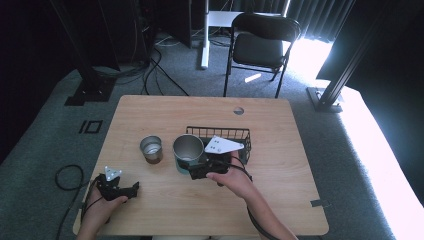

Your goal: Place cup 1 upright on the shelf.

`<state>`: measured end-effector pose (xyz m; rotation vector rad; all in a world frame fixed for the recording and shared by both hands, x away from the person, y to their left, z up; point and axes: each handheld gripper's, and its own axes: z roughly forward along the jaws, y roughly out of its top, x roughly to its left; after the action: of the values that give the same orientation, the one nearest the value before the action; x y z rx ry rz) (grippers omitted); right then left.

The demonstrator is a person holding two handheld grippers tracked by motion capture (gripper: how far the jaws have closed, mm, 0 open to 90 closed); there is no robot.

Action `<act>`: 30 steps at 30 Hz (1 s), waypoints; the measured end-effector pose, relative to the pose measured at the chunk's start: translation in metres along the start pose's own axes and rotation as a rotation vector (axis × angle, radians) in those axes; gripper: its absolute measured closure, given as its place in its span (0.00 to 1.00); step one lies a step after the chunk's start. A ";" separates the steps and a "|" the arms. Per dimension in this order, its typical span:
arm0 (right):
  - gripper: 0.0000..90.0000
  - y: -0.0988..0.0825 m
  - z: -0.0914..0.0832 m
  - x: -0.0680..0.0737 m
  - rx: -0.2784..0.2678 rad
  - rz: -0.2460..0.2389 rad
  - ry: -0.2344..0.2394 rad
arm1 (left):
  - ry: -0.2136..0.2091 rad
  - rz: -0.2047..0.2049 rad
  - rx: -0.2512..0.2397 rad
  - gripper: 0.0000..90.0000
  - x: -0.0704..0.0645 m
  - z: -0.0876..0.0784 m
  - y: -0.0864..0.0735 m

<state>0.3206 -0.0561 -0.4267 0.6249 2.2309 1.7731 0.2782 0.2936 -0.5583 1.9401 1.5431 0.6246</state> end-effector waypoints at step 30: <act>0.16 0.011 -0.036 -0.066 -0.063 0.043 -0.432 | 0.000 0.000 -0.001 0.02 0.000 0.000 0.000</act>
<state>0.3656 -0.1154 -0.4125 0.9452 1.8748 1.5392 0.2782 0.2936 -0.5584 1.9388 1.5428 0.6257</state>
